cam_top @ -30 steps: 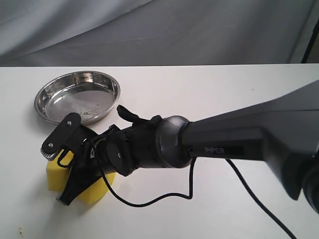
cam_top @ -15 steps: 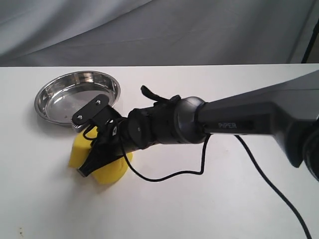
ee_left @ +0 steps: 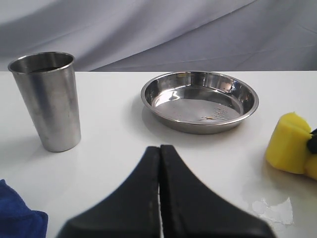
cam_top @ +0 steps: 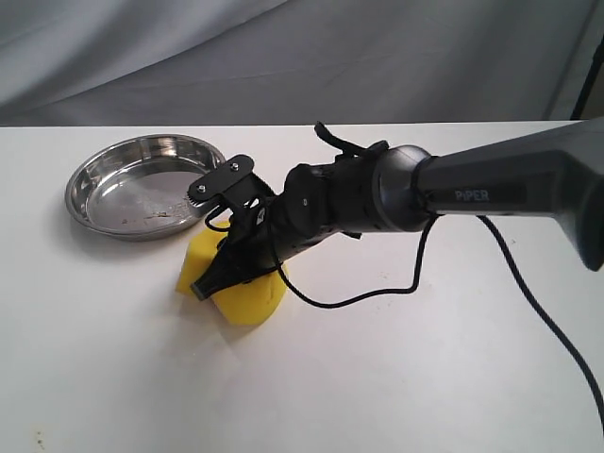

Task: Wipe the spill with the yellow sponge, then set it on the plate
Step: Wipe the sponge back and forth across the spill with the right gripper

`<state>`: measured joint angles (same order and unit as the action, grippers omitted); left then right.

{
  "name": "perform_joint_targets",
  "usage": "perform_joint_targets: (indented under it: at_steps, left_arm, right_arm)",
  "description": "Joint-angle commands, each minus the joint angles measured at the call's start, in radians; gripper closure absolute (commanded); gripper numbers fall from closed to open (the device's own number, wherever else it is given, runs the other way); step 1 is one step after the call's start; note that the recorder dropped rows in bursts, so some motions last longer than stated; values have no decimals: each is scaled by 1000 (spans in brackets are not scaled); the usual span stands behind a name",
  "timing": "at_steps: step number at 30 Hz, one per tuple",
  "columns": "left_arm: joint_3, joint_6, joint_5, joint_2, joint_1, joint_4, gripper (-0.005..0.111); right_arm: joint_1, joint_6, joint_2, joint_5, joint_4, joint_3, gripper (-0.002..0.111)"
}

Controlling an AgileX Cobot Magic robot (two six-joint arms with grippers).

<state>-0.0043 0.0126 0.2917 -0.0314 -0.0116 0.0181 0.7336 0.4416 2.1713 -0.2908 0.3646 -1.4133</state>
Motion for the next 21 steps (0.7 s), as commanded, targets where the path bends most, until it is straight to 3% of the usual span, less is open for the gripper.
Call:
perform_joint_targets:
  at_steps: [1, 8, 15, 21]
  left_arm:
    - [4, -4, -10, -4, -6, 2, 107]
    - [4, -2, -10, -4, -6, 2, 107]
    - [4, -2, -10, -4, -6, 2, 107]
    - [4, -4, -10, -4, -6, 2, 107]
  right_arm:
    - [-7, -30, 9, -100, 4, 20, 108]
    - [49, -19, 9, -163, 57, 20, 108]
    - [164, 152, 9, -204, 177, 20, 108]
    - [257, 187, 13, -183, 178, -9, 108]
